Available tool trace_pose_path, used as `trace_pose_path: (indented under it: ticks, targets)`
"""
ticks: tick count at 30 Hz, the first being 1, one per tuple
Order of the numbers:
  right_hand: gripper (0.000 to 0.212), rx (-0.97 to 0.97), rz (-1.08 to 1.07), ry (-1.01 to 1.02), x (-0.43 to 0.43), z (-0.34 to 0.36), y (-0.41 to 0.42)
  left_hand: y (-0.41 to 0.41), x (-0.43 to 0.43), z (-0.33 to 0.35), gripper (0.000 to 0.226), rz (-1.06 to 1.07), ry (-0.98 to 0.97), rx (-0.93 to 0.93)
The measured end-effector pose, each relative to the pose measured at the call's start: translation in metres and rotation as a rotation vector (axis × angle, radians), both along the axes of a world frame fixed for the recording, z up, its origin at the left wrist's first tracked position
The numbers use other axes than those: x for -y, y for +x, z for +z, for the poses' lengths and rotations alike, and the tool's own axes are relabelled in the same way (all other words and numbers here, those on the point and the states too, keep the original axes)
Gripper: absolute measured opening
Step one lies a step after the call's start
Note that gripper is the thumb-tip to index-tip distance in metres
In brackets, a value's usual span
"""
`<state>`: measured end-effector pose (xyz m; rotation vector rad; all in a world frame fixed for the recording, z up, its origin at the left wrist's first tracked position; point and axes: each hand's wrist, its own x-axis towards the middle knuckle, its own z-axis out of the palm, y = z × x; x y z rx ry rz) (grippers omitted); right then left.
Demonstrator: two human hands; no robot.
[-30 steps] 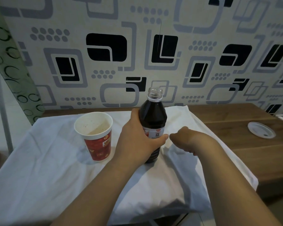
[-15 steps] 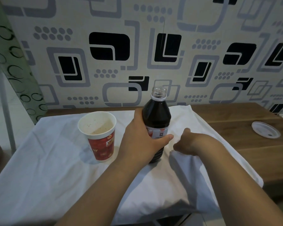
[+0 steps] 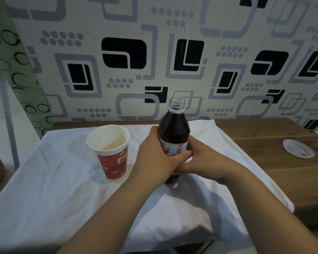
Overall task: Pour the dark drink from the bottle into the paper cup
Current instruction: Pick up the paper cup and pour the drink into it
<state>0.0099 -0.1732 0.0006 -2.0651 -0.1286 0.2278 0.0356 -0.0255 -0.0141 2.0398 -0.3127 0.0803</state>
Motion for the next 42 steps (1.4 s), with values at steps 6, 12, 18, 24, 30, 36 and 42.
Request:
trace_pose_path:
  ticks: [6,12,18,24,30,36,42]
  targets:
    - [0.059,0.155,-0.082,0.097,-0.018,-0.018,0.008,-0.003,0.0,0.0,0.089,-0.037,-0.026,-0.063]
    - [0.036,0.255,-0.146,0.126,-0.014,-0.035,0.006,-0.01,-0.001,0.004,0.106,-0.097,-0.048,-0.182]
    - [0.048,0.258,-0.116,0.094,-0.007,-0.041,0.002,-0.047,-0.01,0.021,0.099,-0.101,-0.138,-0.191]
    - [0.06,0.18,-0.162,0.061,-0.025,-0.029,0.003,-0.1,-0.038,0.054,0.085,-0.205,-0.216,-0.116]
    - [0.058,0.264,-0.33,0.119,-0.036,-0.041,0.011,-0.101,-0.087,0.08,0.053,-0.067,-0.096,0.455]
    - [0.075,0.293,-0.368,0.156,-0.047,-0.033,0.006,-0.048,-0.132,0.043,0.106,0.126,-0.013,0.491]
    - [0.073,0.434,-0.481,0.155,-0.052,-0.034,0.005,-0.019,-0.144,-0.016,0.117,0.264,-0.045,0.147]
